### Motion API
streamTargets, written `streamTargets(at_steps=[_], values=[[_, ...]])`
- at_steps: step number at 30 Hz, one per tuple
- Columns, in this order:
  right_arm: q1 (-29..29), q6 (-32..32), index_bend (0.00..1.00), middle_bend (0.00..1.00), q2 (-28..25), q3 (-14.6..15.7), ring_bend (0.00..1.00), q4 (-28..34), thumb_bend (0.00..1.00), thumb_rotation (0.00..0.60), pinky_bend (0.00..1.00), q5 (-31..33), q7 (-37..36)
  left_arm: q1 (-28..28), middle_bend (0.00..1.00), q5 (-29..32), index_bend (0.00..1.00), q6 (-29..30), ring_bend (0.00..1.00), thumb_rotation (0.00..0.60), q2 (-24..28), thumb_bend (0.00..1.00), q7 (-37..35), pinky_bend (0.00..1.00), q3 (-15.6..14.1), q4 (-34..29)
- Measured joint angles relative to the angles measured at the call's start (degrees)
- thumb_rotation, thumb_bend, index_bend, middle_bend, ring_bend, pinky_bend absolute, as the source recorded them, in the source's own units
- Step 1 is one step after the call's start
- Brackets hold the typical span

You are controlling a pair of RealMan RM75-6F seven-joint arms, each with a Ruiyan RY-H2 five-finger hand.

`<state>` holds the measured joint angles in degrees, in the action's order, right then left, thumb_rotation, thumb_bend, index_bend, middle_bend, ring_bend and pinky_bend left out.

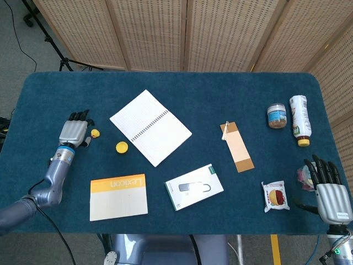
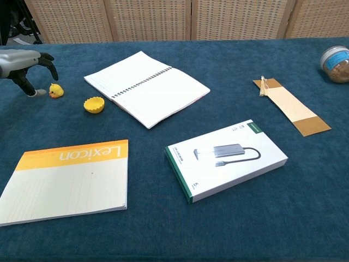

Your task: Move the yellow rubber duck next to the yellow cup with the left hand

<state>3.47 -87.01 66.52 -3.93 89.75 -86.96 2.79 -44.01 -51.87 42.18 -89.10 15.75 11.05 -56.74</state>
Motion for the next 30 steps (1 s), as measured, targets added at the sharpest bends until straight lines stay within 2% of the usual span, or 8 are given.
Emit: streamTargets(at_steps=[30], values=[[-0.27,-0.9,0.0,0.0,0.01,-0.08,0.0,-0.4,0.0,0.6,0.0,-0.49,-0.84,-1.09,0.0,0.57,0.37,-0.7,0.0,0.6,-3.77,0.43,1.52,0.0,0.65,3.46]])
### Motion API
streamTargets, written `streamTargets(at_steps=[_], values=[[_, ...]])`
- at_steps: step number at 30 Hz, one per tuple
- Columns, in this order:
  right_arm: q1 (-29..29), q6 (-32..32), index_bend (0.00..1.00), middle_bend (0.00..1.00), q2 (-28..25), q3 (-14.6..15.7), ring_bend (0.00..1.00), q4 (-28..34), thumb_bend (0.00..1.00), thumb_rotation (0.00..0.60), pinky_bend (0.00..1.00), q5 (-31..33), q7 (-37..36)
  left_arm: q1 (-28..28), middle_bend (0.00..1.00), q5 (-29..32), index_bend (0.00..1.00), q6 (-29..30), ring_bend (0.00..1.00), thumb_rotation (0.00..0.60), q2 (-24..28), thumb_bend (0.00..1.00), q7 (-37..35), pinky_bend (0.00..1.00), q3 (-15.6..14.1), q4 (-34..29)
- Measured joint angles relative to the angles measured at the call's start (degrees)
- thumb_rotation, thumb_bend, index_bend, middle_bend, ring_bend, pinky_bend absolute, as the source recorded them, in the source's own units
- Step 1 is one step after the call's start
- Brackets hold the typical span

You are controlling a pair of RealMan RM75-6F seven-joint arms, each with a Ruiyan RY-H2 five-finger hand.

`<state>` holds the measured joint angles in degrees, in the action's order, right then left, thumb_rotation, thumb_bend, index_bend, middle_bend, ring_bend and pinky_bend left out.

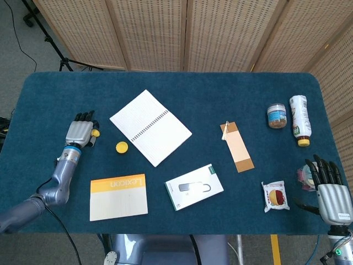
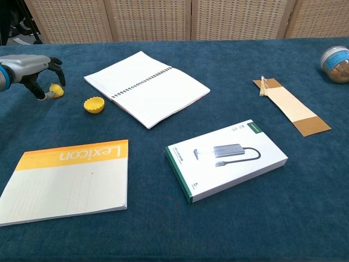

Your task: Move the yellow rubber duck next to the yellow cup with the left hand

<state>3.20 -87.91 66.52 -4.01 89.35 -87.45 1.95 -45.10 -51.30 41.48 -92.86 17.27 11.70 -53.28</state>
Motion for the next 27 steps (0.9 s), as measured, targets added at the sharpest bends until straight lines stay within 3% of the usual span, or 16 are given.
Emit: streamTargets(at_steps=[27], values=[[-0.22,-0.59,0.0,0.0,0.04,-0.02,0.0,-0.23,0.0,0.6,0.0,-0.39,-0.53,0.13,0.0,1.98,0.42,-0.54,0.0,0.6,0.18,0.46,2.79,0.0,-0.13,0.57]])
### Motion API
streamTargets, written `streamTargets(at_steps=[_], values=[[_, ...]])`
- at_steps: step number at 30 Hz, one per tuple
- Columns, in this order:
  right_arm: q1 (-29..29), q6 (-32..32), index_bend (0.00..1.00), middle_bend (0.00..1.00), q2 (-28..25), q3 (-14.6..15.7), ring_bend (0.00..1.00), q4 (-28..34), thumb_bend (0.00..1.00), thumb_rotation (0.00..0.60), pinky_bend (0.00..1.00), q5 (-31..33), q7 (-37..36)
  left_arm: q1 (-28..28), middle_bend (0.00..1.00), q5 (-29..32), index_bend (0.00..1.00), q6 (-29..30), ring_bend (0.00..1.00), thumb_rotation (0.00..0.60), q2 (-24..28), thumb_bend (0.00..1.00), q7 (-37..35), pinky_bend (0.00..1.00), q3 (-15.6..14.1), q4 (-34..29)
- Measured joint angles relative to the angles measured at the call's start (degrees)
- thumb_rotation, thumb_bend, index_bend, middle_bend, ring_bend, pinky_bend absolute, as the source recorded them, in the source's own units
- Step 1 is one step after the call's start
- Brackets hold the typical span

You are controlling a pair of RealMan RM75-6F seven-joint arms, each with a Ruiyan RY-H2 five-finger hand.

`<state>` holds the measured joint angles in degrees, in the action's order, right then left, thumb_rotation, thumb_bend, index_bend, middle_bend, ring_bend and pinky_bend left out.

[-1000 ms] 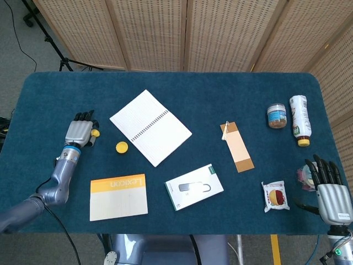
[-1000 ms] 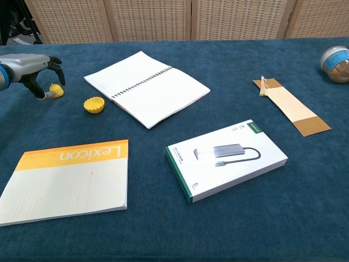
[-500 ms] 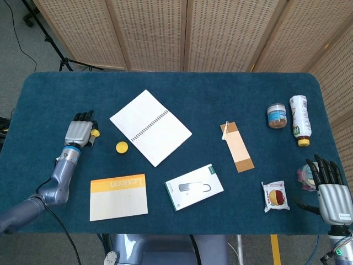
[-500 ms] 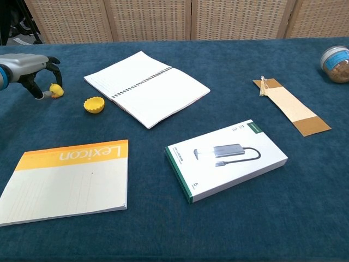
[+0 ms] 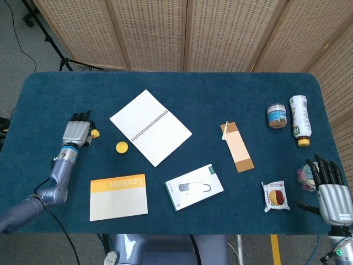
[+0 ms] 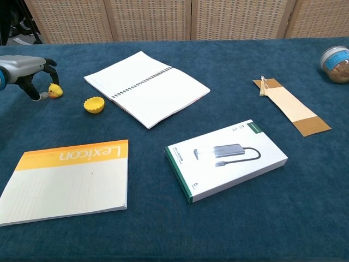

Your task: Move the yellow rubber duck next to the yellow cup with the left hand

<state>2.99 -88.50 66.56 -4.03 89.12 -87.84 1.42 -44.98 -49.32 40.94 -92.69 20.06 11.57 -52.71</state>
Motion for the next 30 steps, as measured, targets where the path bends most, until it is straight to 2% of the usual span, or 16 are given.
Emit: streamTargets(at_steps=[9,15,24,30], values=[[-0.05,-0.44,0.0,0.0,0.16,-0.01,0.0,-0.45,0.0,0.6,0.0,-0.46,-0.59,0.08,0.0,-1.46,0.52,0.84,0.0,0.6,-1.43,0.5,-1.79,0.0,0.28,1.77],[-0.11,-0.54,0.0,0.0,0.15,-0.01,0.0,-0.43,0.0,0.6,0.0,-0.49,-0.62,0.39,0.0,-3.09,0.54,2.45,0.0,0.6,-0.69,0.51,-3.1,0.0,0.79,0.38],[-0.08,-0.4,0.0,0.0,0.16,0.0,0.0,-0.43,0.0,0.6,0.0,-0.44,-0.53,0.87,0.0,-4.54,0.55,5.09,0.0,0.6,1.66,0.51,-3.05,0.0,1.33,-4.58],[-0.13,-0.47,0.0,0.0,0.09,0.03,0.0,-0.32,0.0,0.6,0.0,-0.49,-0.53,1.12,0.0,-6.09,0.55,8.1,0.0,0.6,4.4,0.51,-1.79,0.0,1.58,-11.4]])
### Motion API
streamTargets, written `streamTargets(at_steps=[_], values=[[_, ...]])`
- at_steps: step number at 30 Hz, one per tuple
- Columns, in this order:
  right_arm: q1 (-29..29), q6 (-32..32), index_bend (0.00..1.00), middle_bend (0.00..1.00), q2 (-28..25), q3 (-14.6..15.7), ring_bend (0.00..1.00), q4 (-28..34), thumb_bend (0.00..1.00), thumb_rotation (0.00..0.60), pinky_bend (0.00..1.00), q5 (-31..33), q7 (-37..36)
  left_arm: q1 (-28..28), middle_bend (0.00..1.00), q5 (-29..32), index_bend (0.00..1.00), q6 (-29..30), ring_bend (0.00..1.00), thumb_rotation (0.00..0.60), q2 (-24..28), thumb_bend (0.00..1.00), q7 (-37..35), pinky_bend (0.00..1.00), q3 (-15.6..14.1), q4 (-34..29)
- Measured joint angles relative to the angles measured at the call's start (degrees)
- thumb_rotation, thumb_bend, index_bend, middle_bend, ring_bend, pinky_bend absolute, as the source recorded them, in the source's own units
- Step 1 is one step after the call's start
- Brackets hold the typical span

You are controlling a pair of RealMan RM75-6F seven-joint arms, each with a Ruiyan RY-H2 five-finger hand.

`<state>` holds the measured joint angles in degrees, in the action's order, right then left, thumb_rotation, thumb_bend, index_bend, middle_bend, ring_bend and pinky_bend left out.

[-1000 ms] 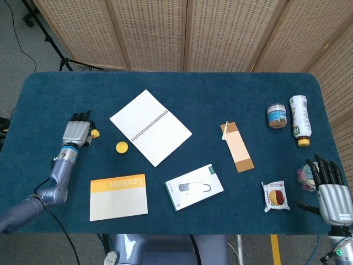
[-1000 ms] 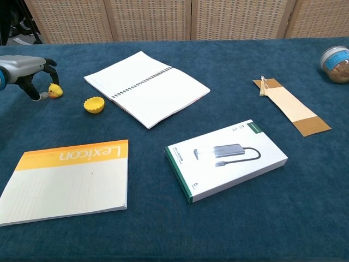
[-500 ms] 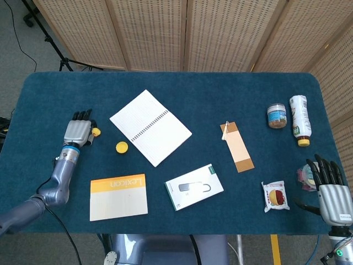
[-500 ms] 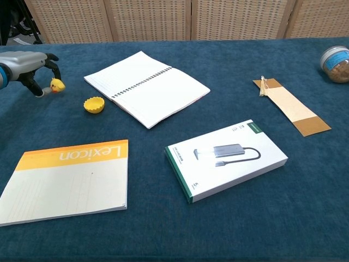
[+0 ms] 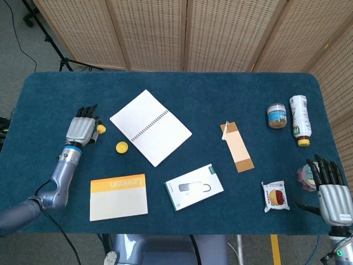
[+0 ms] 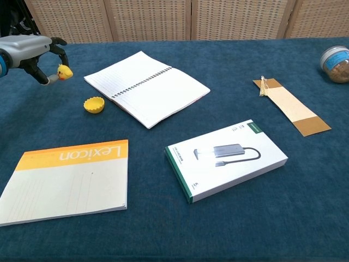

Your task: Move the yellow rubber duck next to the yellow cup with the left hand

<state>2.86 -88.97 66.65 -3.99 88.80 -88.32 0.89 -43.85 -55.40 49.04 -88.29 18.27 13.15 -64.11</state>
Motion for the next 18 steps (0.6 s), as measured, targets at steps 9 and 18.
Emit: streamTargets(at_steps=[9,18], values=[[-0.32,-0.78,0.0,0.0,-0.15,0.09,0.0,-0.03,0.0,0.6,0.0,-0.48,-0.64,-0.23,0.0,-1.31,0.55,3.88,0.0,0.6,2.93,0.51,5.39,0.0,-0.33,-10.04],[-0.59,-1.43,0.0,0.0,-0.4,-0.04,0.0,-0.32,0.0,0.6,0.0,-0.61,-1.88,-1.15,0.0,-2.17,0.55,6.19,0.0,0.6,1.84,0.51,12.34,0.0,-2.65,-12.41]])
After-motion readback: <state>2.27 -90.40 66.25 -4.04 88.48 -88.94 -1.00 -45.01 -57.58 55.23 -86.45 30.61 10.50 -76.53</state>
